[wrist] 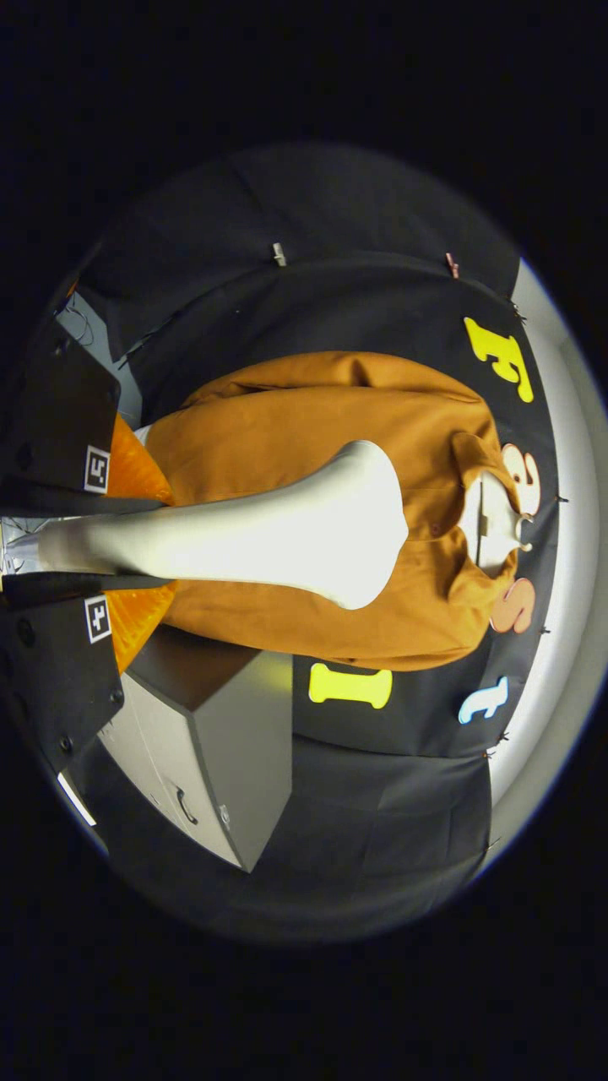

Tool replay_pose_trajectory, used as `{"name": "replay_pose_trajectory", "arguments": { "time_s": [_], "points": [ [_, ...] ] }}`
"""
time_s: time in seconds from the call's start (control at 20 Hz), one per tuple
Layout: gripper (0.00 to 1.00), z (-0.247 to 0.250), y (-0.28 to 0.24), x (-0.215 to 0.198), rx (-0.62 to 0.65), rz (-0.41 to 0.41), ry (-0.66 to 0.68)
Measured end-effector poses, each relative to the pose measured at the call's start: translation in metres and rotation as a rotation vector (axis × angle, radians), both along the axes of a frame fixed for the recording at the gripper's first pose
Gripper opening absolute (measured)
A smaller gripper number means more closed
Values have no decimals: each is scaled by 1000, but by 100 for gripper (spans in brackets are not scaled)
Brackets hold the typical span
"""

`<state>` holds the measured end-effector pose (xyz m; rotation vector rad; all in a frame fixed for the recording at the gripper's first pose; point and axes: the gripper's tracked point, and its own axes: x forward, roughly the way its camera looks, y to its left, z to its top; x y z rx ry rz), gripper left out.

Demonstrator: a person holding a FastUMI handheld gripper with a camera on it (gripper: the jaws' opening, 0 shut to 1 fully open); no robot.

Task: Iron the clothes twice with a garment steamer, once on the left side and once on the right side.

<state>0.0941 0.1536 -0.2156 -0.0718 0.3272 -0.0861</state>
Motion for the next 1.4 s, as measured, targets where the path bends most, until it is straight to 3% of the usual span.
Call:
{"name": "replay_pose_trajectory", "arguments": {
  "time_s": [0.3, 0.6, 0.95, 1.4],
  "points": [
    [29, 98, -35, -4, 2, -12, -118],
    [29, 160, -62, -14, 25, -16, -175],
    [29, 195, -74, -19, 41, -10, -202],
    [29, 198, -81, -21, 72, -23, -194]
  ]
}}
